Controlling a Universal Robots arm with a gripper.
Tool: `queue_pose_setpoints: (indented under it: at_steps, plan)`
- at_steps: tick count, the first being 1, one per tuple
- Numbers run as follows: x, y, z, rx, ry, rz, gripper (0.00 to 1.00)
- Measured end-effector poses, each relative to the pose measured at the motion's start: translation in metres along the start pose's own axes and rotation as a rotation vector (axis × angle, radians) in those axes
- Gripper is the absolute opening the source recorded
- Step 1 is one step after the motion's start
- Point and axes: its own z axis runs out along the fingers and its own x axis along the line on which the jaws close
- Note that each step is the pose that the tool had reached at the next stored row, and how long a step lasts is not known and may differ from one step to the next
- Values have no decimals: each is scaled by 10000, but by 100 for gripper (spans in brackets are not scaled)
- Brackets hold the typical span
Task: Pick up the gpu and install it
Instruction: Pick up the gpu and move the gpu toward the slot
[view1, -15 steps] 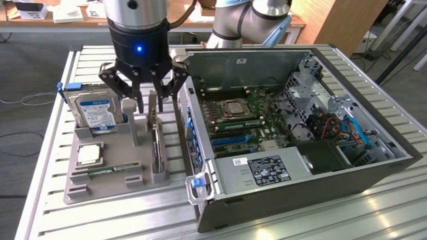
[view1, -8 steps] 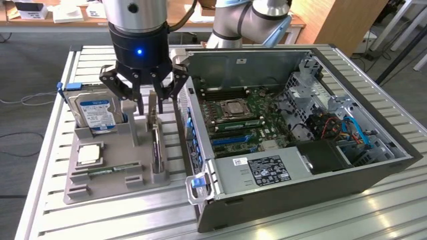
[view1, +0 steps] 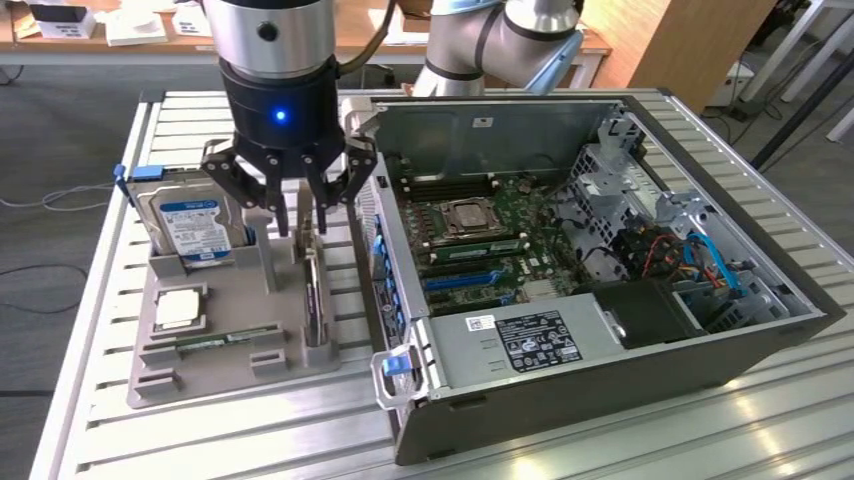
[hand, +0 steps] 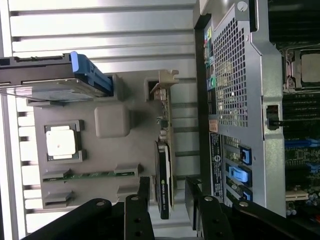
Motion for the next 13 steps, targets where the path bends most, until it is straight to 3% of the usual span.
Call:
queue_pose_setpoints:
  at_steps: [13]
  plan:
    - [3, -16, 175, 0, 0, 0, 42]
